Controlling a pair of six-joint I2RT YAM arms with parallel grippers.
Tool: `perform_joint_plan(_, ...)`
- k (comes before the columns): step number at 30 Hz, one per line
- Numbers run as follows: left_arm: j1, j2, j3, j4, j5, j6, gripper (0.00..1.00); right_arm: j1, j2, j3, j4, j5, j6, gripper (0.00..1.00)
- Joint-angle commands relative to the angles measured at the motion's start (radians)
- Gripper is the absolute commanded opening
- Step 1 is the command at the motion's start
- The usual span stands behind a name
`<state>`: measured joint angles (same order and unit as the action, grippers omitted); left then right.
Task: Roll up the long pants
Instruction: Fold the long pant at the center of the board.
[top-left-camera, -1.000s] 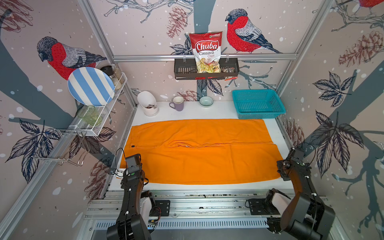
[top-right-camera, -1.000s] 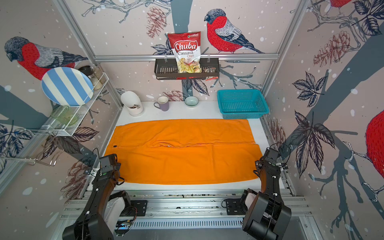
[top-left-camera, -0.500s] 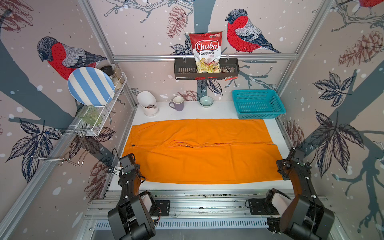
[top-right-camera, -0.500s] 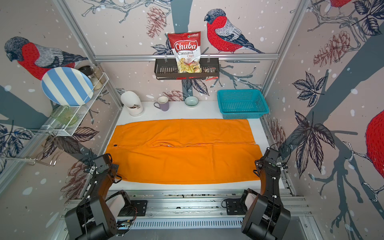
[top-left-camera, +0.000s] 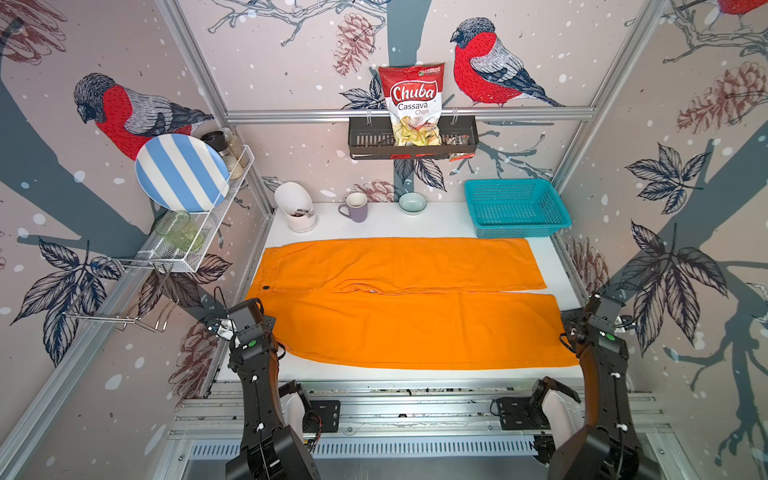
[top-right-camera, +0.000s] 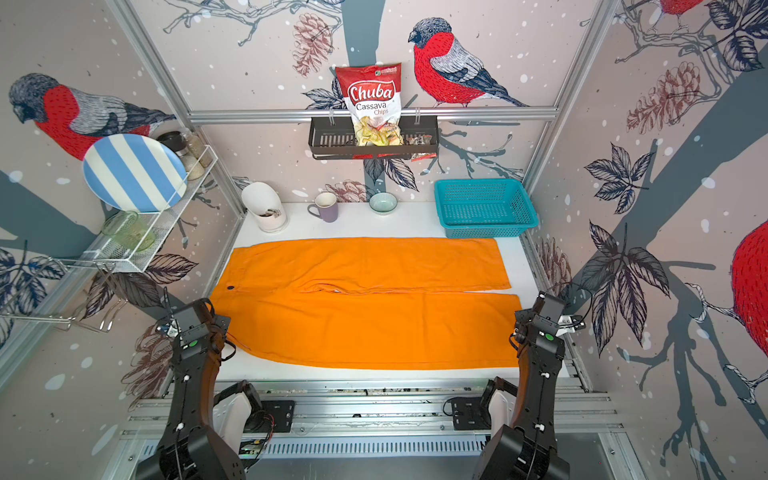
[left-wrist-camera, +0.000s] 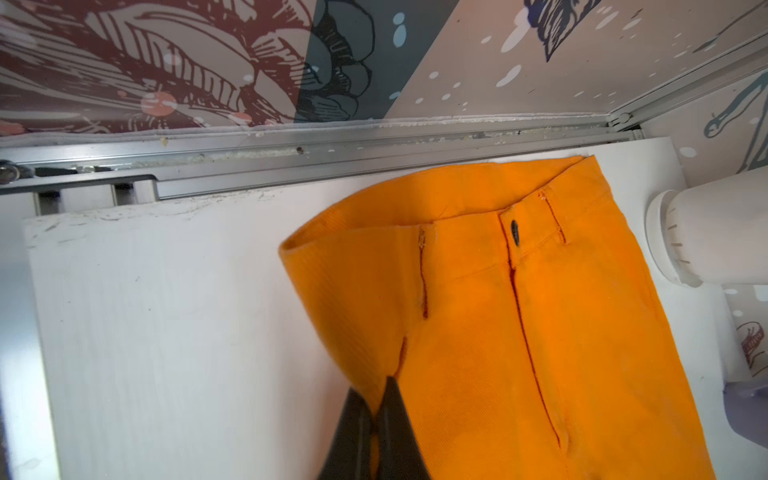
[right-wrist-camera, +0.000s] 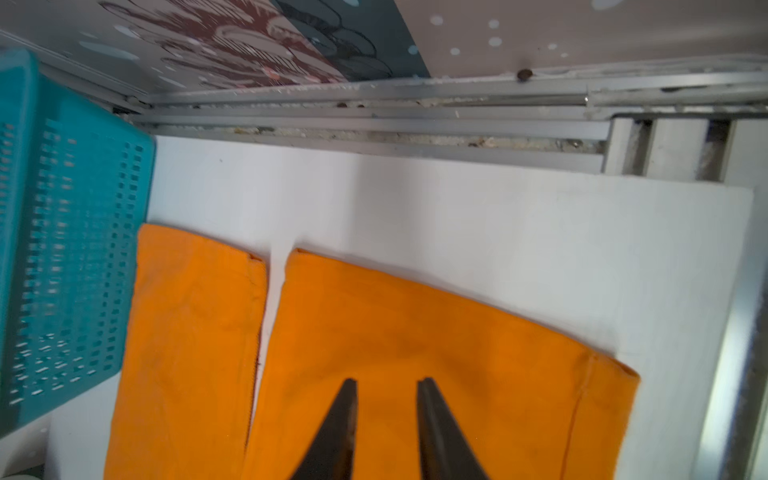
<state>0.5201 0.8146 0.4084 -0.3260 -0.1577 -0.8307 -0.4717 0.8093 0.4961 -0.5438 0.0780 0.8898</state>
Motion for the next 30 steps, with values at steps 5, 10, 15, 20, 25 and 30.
perform_joint_plan(5,0.003,0.0,-0.004,0.011,0.002,0.007,0.0,0.005,0.058,0.042,-0.239,0.092,0.07,1.0)
perform_joint_plan(10,0.003,0.017,0.0,0.023,0.007,0.005,0.0,0.003,0.122,0.042,-0.226,0.103,0.061,1.0)
perform_joint_plan(15,0.003,0.014,0.003,0.028,0.016,0.008,0.0,-0.002,0.143,-0.008,-0.112,0.082,0.015,0.96)
perform_joint_plan(20,0.003,0.012,-0.001,0.031,0.024,0.008,0.0,-0.01,0.193,-0.037,-0.036,0.073,-0.006,0.82)
perform_joint_plan(25,0.003,0.008,-0.003,0.034,0.024,0.008,0.0,-0.01,0.241,-0.032,-0.049,0.108,0.014,0.85)
perform_joint_plan(30,0.003,0.006,-0.005,0.037,0.03,0.004,0.0,-0.011,0.237,-0.025,-0.075,0.15,0.045,1.0)
